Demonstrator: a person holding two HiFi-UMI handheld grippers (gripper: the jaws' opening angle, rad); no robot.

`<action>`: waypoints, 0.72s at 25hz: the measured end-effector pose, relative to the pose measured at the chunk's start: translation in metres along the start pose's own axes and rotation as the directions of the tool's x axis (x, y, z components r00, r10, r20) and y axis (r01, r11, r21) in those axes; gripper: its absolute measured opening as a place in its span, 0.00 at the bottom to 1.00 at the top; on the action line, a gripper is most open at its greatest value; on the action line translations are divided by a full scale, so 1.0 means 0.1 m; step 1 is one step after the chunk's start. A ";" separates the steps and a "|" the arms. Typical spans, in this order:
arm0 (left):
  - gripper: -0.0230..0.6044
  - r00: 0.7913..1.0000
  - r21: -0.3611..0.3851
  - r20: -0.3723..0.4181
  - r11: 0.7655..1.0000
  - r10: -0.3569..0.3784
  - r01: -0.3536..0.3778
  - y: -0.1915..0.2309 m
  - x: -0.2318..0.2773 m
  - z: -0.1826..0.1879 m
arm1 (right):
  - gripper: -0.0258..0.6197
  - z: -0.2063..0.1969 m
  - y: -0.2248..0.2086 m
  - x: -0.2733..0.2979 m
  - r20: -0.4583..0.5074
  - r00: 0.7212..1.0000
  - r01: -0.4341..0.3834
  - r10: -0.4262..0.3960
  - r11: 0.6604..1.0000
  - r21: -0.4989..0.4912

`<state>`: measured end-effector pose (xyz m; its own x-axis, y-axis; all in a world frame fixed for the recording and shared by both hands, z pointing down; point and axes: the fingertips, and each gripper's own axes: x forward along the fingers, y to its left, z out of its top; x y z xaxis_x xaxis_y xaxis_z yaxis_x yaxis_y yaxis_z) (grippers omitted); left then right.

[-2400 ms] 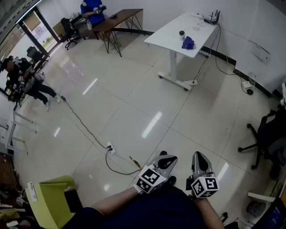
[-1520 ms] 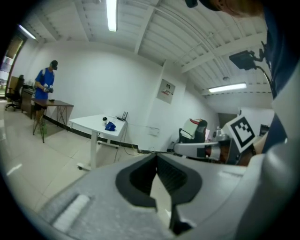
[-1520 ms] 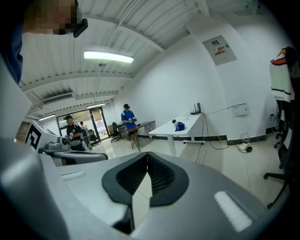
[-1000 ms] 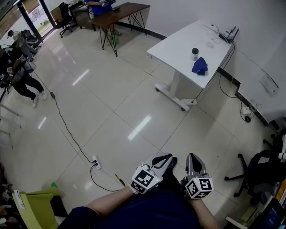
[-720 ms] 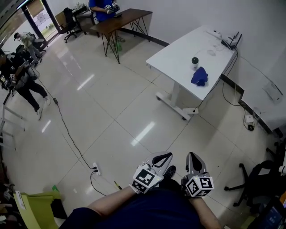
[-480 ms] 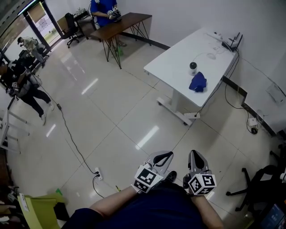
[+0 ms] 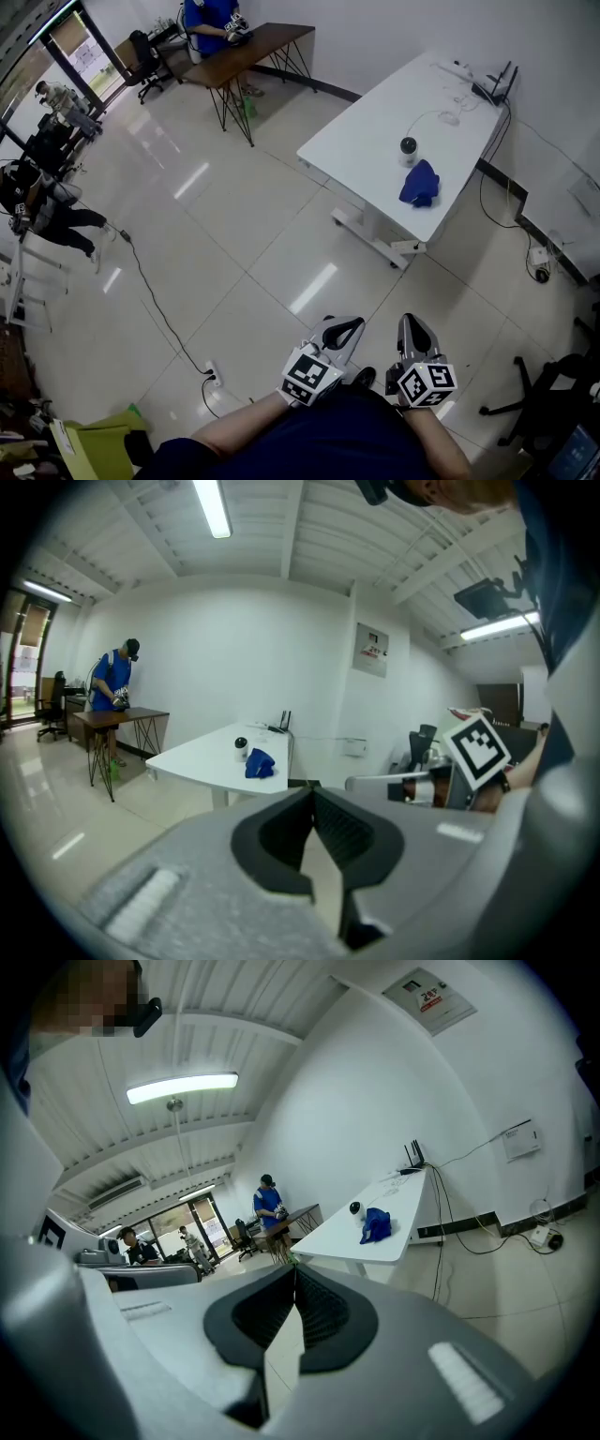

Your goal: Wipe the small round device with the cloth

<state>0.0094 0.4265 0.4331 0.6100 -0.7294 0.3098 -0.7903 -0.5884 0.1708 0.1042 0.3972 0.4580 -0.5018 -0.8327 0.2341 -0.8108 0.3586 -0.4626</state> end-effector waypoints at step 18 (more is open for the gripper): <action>0.04 0.988 -0.070 0.026 0.985 -0.154 0.155 1.57 0.88 0.48 | 0.10 0.46 -0.10 1.50 -0.007 0.982 0.190 -0.190 0.981 -0.040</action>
<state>-0.0585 0.2534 0.4426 0.7256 -0.6388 0.2557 -0.6880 -0.6687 0.2818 0.0509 0.2494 0.4587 -0.3405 -0.8826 0.3242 -0.9027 0.2105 -0.3752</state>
